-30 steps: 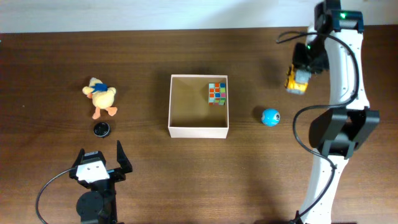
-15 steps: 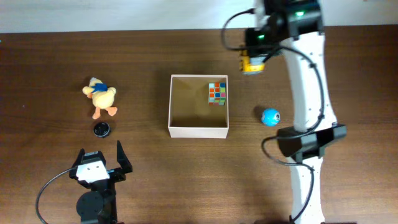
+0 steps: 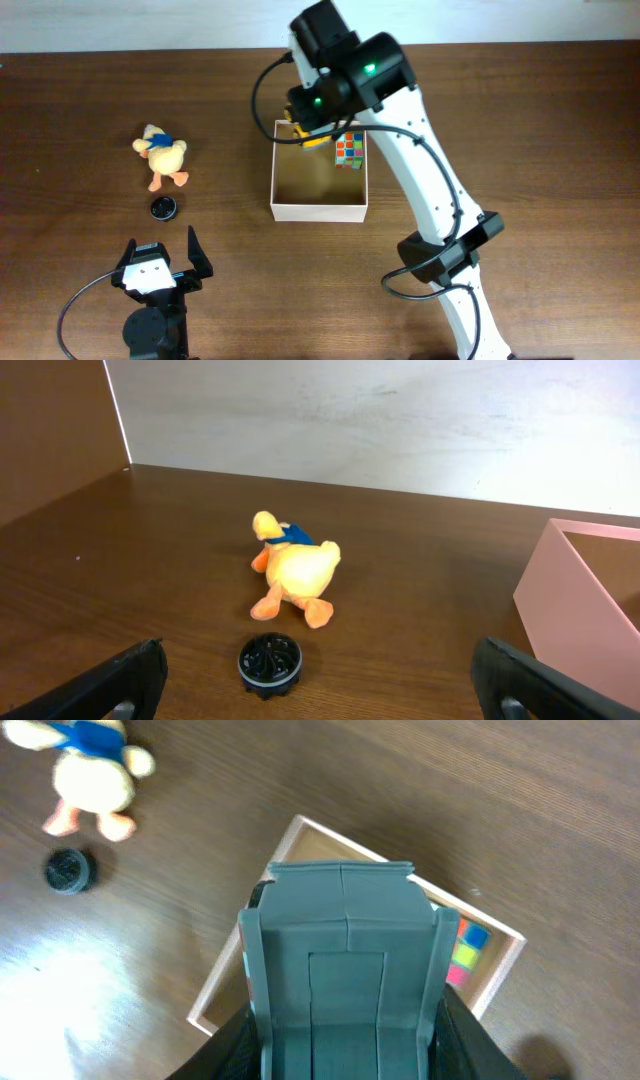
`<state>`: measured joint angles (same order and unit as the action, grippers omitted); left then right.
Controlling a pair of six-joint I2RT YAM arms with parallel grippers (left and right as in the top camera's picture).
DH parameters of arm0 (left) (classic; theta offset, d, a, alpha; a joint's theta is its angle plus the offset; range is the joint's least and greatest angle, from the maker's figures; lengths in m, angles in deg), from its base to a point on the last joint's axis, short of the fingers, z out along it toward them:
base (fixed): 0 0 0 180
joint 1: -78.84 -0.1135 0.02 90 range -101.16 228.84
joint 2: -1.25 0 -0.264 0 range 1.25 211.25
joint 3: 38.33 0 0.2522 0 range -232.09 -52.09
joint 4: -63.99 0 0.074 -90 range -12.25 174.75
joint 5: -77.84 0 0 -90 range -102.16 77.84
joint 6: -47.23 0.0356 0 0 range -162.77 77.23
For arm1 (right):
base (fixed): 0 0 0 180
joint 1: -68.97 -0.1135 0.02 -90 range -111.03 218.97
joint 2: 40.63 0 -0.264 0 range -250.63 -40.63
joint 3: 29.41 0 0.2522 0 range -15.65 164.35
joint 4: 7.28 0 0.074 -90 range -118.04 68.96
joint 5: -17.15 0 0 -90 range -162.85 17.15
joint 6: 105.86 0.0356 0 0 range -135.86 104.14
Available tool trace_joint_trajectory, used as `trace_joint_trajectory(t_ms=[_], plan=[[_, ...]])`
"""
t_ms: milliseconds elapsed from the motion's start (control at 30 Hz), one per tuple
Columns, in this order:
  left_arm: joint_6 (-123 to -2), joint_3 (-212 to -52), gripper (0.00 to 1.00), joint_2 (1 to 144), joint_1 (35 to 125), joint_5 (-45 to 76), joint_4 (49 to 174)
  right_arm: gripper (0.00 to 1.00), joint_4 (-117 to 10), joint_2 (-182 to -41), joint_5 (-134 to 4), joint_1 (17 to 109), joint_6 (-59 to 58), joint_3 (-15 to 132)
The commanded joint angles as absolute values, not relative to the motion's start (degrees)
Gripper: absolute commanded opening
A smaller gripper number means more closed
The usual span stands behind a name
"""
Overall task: Pack container
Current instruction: 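Carry the held truck left over the box, then lower the truck into the box beside the cube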
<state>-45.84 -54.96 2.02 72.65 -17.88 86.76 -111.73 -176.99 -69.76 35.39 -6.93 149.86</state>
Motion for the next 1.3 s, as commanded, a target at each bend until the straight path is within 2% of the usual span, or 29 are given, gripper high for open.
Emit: trace_joint_trajectory(t_ms=[0, 467, 933, 1267], plan=[[-46.59, -54.62, 0.99, 1.54, 72.34, -16.87, 86.59, 0.34, -108.81, -176.75, -70.70, 33.42, -4.79, 146.73], [-46.59, -54.62, 0.99, 1.54, 72.34, -16.89, 86.59, 0.33, -100.19, -177.03, -75.39, 33.03, 6.16, 128.59], [-46.59, -54.62, 0.99, 1.54, 72.34, -16.87, 86.59, 0.33, -89.51, -177.08, -79.57, 32.98, 17.29, 119.63], [-46.59, -54.62, 0.99, 1.54, 72.34, -16.87, 86.59, 0.33, -87.54, -177.08, -79.35, 32.59, 20.70, 118.58]])
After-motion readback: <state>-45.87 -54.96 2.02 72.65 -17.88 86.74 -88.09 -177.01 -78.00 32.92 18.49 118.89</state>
